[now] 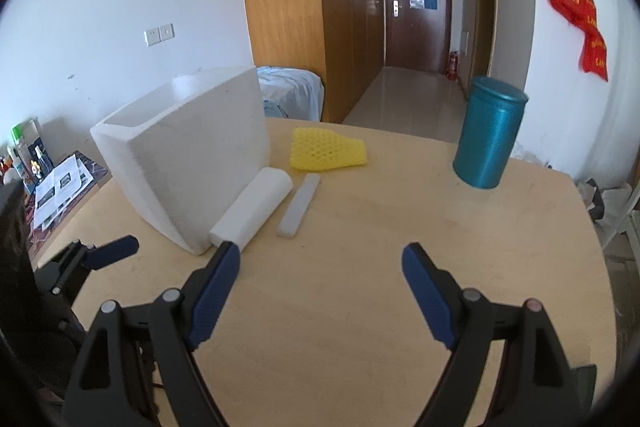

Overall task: Organize soft objects
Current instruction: 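Move the left tool toward the black hair tie on the table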

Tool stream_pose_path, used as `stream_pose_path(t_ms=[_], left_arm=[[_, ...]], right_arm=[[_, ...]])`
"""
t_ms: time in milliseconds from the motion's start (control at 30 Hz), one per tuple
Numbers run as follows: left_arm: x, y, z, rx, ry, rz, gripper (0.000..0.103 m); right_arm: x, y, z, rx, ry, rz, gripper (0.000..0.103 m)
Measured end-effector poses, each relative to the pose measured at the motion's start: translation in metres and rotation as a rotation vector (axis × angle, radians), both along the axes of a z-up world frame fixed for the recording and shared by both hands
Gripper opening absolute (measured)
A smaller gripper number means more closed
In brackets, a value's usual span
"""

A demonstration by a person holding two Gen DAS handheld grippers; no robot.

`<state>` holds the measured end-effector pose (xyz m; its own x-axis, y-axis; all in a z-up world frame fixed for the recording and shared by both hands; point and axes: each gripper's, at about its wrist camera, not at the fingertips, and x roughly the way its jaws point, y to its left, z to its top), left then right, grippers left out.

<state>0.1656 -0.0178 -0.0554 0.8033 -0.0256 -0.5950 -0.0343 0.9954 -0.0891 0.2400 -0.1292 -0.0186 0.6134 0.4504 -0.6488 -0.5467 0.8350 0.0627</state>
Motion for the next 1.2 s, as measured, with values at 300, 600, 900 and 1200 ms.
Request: stream_pose_path(t_ms=[300,600,900,1200], left_arm=[[0.026,0.009,-0.019,-0.046,0.066,0.014,0.096],[0.046,0.014,-0.039,-0.073,0.16,0.036,0.077],[0.057,0.01,-0.047,-0.038,0.2,0.058,0.071],[0.065,0.003,-0.051,0.003,0.24,0.075,0.048]], right_arm=[[0.034,0.017,-0.009,-0.032,0.055,0.015,0.086],[0.036,0.011,-0.014,0.004,0.062,0.038,0.086],[0.038,0.008,-0.014,0.038,0.065,0.063,0.086],[0.048,0.01,-0.022,0.027,0.098,0.057,0.086]])
